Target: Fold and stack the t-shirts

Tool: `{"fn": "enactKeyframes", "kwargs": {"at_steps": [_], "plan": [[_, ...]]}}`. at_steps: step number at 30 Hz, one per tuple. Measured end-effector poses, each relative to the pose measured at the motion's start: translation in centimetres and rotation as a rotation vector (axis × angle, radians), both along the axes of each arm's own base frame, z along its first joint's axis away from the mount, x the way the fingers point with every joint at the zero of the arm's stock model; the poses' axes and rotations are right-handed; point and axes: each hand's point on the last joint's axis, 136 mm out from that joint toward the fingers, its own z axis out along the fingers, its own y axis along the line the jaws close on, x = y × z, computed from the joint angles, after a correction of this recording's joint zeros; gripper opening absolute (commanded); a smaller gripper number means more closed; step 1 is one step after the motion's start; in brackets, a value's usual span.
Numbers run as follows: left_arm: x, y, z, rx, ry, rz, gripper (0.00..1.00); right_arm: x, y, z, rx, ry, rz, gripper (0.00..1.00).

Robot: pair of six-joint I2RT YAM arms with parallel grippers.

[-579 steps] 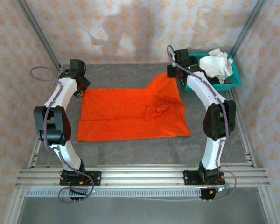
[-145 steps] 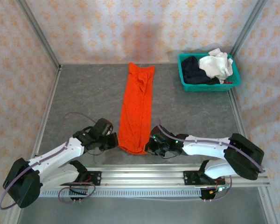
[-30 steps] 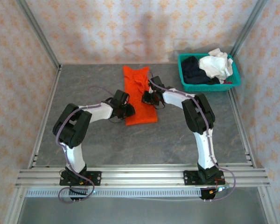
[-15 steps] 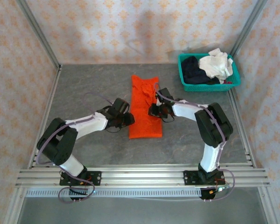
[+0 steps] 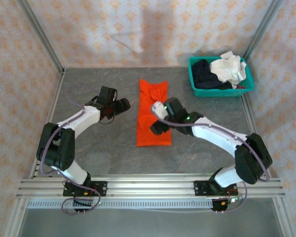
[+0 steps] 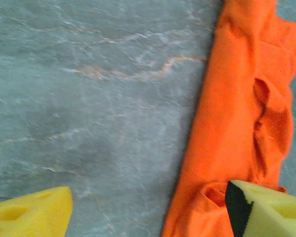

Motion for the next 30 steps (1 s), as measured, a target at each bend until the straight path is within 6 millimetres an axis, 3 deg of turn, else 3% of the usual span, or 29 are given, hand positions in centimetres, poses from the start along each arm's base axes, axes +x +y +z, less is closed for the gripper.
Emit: {"fn": "enactKeyframes", "kwargs": {"at_steps": [4, 8, 19, 28, 30], "plan": [[0.1, 0.0, 0.0, -0.013, 0.005, -0.009, 0.85, -4.1, 1.6, -1.9, -0.123, -0.029, 0.237, 0.69], [0.1, -0.2, -0.1, -0.023, 0.01, -0.021, 0.85, -5.6, 1.4, -4.8, -0.234, -0.01, 0.349, 0.68], [0.0, -0.4, -0.1, -0.026, 0.011, -0.031, 0.85, -5.1, 0.5, -10.6, -0.4, 0.044, 0.383, 0.48], [-0.1, -0.3, -1.1, -0.018, 0.034, -0.037, 0.85, -4.6, 0.7, -11.1, -0.429, 0.027, 0.369, 0.38], [-0.1, -0.3, -1.2, -0.017, 0.036, -0.037, 0.85, -4.6, 0.7, -11.0, -0.433, 0.021, 0.365, 0.27]]}}
